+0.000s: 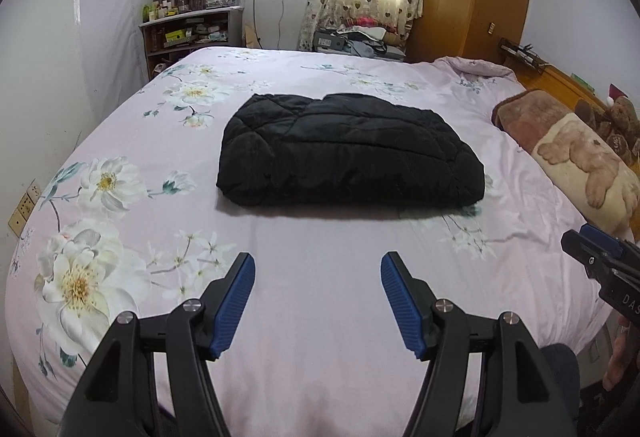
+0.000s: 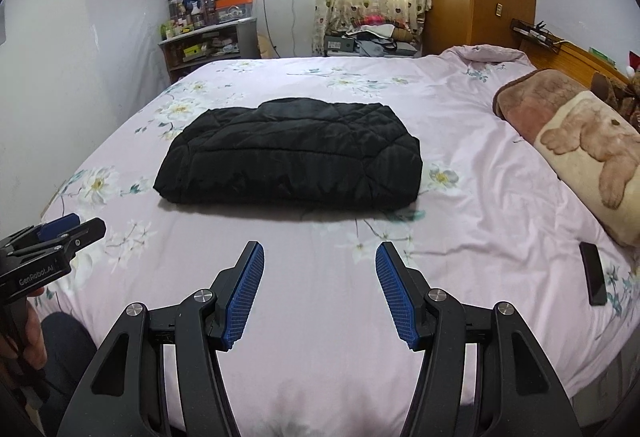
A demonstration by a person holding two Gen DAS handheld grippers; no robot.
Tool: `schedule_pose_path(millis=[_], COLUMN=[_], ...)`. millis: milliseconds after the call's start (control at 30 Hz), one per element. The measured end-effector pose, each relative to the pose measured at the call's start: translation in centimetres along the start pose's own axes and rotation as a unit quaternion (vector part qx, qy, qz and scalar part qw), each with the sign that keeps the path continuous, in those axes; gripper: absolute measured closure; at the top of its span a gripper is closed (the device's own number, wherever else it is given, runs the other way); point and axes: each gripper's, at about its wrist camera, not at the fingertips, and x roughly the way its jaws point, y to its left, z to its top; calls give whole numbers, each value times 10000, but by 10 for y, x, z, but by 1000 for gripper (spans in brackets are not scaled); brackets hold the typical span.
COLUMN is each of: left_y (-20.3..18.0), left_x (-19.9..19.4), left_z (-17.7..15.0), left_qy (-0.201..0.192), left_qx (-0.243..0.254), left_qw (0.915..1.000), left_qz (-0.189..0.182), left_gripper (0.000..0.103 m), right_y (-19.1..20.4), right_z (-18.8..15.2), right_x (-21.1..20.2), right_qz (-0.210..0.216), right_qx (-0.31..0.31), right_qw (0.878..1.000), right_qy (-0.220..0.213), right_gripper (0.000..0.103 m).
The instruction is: Fold large clothes
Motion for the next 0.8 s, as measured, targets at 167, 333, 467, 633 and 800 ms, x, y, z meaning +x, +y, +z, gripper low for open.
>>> schedule_pose_path(millis=[167,333,467,633,800], left_y=[-4,-8,-8,-4,-3], left_x=[-2,3,5,10,12], left_z=[-16,-20,-20,-22,-22], left_qy=[92,184,164,223,268], left_qx=[-1,-4,-38,-117,-182], left_qw=[9999,9997,9998,9997,9995], left_qz=[-120,-141,-84,-68,-53], left_gripper=[35,35,35,35,35], right_y=[8,13,17,19,19], right_z=[-12,-16,-19,-20,-20], right_x=[-6,-1,5,7,8], right_qz=[-35,-33,-5,-1,-4], right_qx=[-101,-152,-176,-192,-194], right_qw=[9999,9998,9997,9995,9995], right_qy=[22,81,184,234,241], right_gripper=[44,44,44,44,44])
